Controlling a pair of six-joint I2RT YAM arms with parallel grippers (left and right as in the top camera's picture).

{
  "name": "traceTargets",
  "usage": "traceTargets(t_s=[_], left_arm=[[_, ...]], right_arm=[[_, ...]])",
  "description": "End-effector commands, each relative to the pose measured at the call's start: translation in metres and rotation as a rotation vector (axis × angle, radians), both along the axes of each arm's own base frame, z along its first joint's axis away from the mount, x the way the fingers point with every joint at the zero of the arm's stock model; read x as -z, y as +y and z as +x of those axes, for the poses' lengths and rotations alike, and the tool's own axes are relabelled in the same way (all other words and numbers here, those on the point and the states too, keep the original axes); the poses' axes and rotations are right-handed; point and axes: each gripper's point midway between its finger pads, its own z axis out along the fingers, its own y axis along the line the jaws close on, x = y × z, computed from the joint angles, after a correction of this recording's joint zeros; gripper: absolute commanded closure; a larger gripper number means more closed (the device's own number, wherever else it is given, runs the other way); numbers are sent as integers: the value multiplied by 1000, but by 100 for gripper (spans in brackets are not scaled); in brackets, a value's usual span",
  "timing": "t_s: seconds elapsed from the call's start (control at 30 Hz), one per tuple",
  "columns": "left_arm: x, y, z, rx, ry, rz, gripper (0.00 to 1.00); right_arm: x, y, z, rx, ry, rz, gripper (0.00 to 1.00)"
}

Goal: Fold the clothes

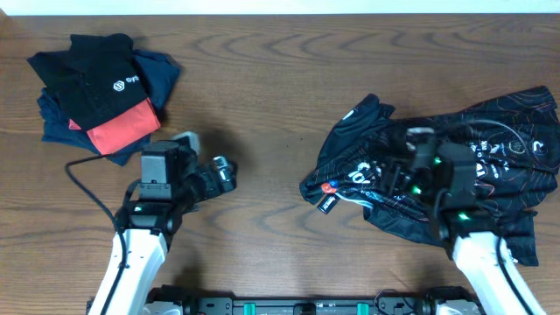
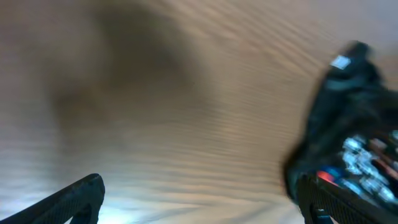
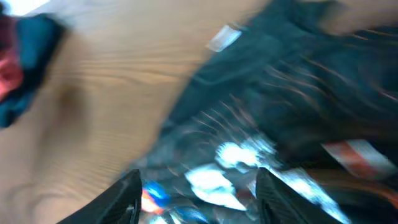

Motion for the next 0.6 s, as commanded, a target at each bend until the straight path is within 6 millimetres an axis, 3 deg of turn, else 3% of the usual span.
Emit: traceTargets(t_s=[0.0,0.1,0.33,0.43,0.57], left_arm=[[-2,-37,-4,89,32,-94,1],[9,-69,-8,144,78,-126,2],[49,-138,-22,260,182,-170,2],[65,-164,-27,290,203,-193,2],[82,-191,-30,351,179,-208,11]], right_arm=[[8,-47,-7,192,51,-129,42],[17,-70,-24,284,121,-188,40],[21,-96,-43,394,179,-268,37],[23,-100,-47,410,195,-289,35],[25,-100,-49,410,205,-292,35]])
